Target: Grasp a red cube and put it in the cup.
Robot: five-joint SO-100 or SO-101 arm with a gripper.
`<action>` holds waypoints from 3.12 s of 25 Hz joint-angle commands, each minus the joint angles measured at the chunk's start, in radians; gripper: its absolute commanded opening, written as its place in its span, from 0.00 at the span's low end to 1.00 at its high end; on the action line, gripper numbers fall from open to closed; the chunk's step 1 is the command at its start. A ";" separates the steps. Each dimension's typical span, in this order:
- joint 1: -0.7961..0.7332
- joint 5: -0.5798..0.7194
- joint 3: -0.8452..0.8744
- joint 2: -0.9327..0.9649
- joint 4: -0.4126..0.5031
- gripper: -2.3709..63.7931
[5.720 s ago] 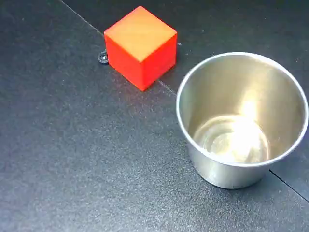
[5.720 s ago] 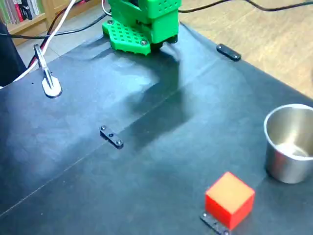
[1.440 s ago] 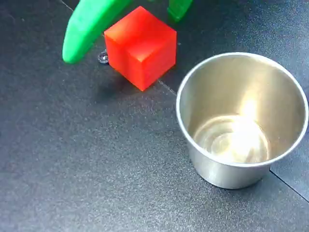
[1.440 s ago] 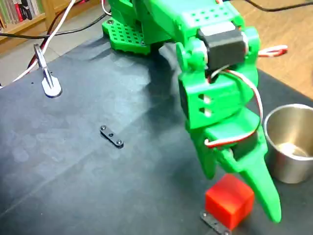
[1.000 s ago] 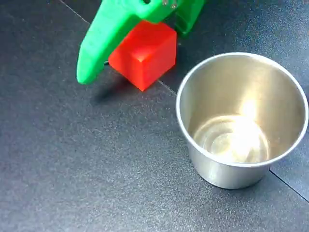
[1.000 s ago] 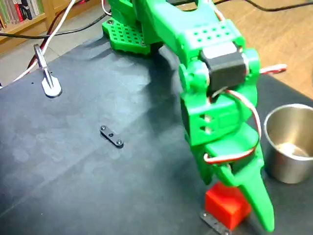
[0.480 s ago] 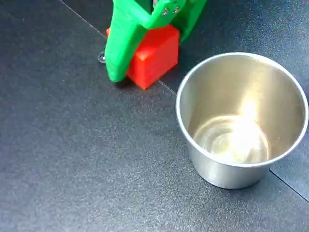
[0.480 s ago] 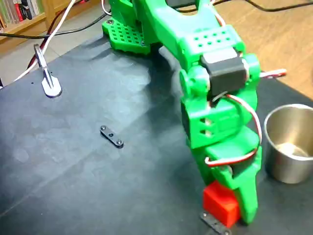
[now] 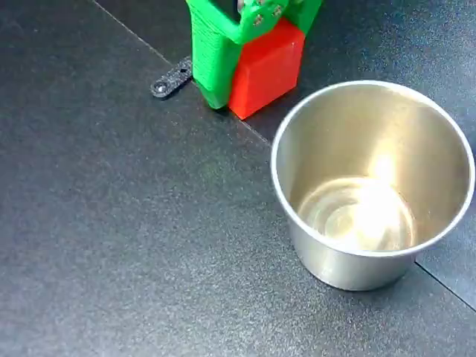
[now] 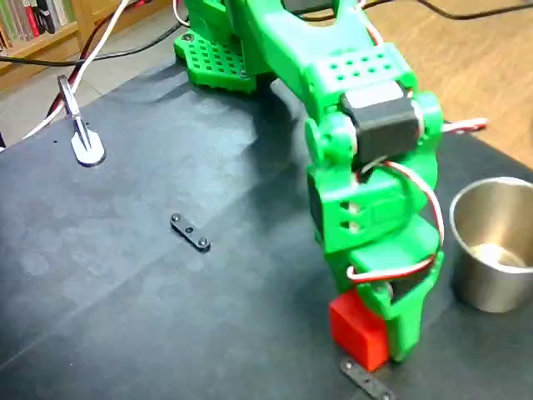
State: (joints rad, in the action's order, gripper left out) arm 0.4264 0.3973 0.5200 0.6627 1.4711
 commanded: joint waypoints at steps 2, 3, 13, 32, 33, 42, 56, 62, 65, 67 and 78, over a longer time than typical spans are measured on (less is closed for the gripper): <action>-0.011 -0.008 -0.017 0.167 0.009 0.02; -0.012 -0.008 -0.015 0.199 0.009 0.02; -0.064 -0.008 0.003 0.446 0.009 0.02; -0.305 -0.006 0.341 0.690 -0.009 0.03; -0.307 -0.005 0.341 0.686 -0.011 0.03; -0.319 -0.003 0.339 0.601 -0.012 0.03; -0.321 -0.011 0.337 0.505 -0.140 0.03; -0.322 -0.012 0.339 0.503 -0.135 0.03; -0.322 -0.066 0.339 0.503 -0.135 0.02; -0.322 -0.118 0.339 0.503 -0.135 0.02; -0.322 -0.155 0.339 0.503 -0.023 0.02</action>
State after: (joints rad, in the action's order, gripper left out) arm 0.1150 0.2500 0.8636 1.1597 1.4358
